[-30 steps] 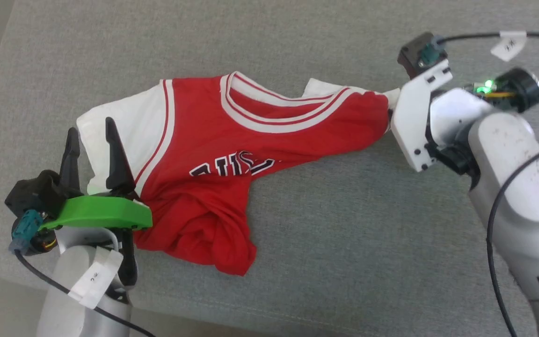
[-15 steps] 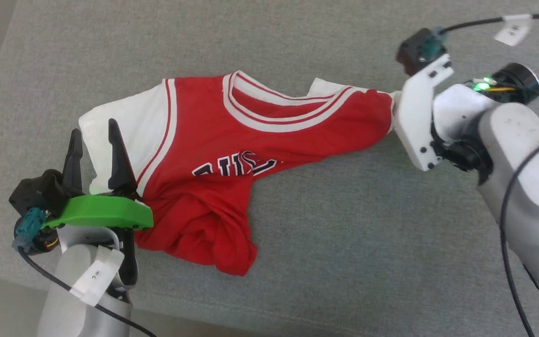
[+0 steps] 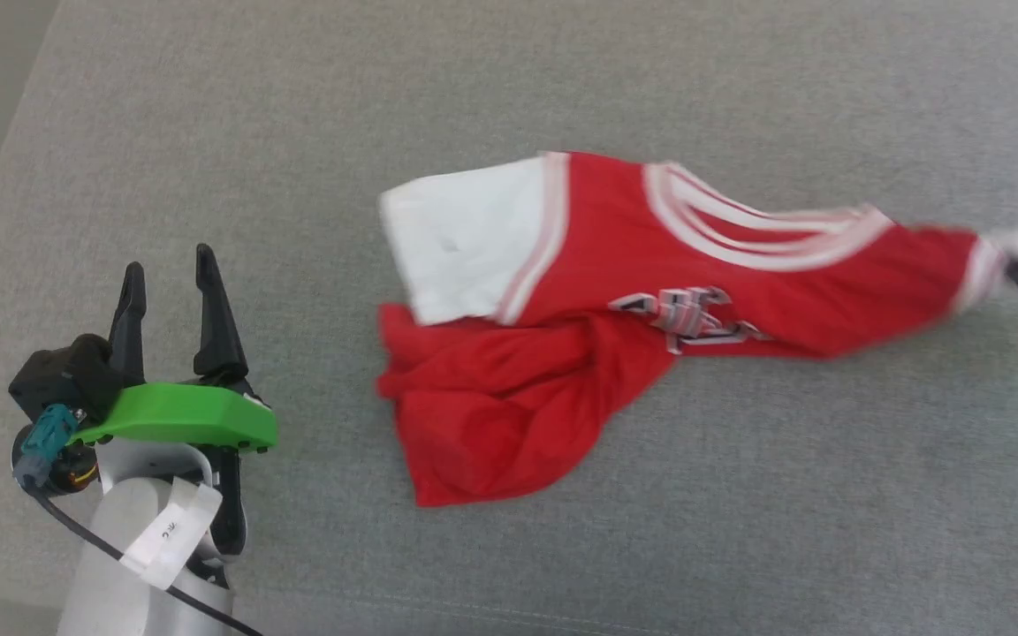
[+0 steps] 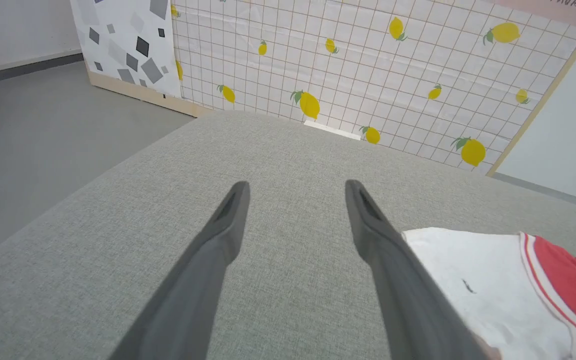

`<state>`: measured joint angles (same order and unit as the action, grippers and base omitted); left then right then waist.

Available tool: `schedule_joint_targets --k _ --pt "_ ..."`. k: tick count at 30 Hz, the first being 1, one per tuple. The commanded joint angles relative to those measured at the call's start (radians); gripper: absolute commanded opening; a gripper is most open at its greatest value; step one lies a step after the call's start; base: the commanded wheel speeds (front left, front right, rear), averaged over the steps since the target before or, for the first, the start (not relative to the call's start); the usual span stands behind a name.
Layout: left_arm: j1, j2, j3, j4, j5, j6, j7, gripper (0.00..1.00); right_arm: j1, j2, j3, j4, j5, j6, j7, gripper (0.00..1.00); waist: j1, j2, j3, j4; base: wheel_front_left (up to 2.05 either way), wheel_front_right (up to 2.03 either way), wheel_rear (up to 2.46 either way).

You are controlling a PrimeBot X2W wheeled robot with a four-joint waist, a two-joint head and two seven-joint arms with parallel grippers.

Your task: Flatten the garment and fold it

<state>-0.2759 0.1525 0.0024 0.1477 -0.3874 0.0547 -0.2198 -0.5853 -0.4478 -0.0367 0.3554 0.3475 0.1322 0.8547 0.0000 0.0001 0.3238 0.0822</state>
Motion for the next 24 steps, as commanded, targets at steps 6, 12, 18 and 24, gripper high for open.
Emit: schedule_joint_targets --k 6,12,18,24 --pt "0.015 0.011 -0.004 -0.02 0.001 0.008 0.018 1.0 0.16 0.082 -0.16 0.013 -0.062 -0.002 0.026 0.0 0.0 -0.0001 -0.01 -0.023 0.0 0.0 0.0" --pt "0.023 0.015 -0.009 -0.023 -0.002 0.012 0.027 1.0 0.183 0.167 -0.241 -0.064 -0.072 -0.002 -0.162 1.0 0.0 -0.0001 -0.022 -0.028 0.0 0.0 0.0" --pt "0.037 0.015 -0.018 -0.018 -0.007 0.011 0.032 1.0 0.264 0.248 -0.337 -0.197 -0.048 -0.002 -0.401 1.0 0.0 -0.0001 -0.061 -0.027 0.0 0.0 0.0" --pt "0.066 0.012 -0.023 -0.008 -0.019 0.011 0.034 1.0 0.446 0.359 -0.4 -0.309 -0.023 -0.002 -0.503 1.0 0.0 -0.0001 -0.109 -0.039 0.0 0.0 0.0"
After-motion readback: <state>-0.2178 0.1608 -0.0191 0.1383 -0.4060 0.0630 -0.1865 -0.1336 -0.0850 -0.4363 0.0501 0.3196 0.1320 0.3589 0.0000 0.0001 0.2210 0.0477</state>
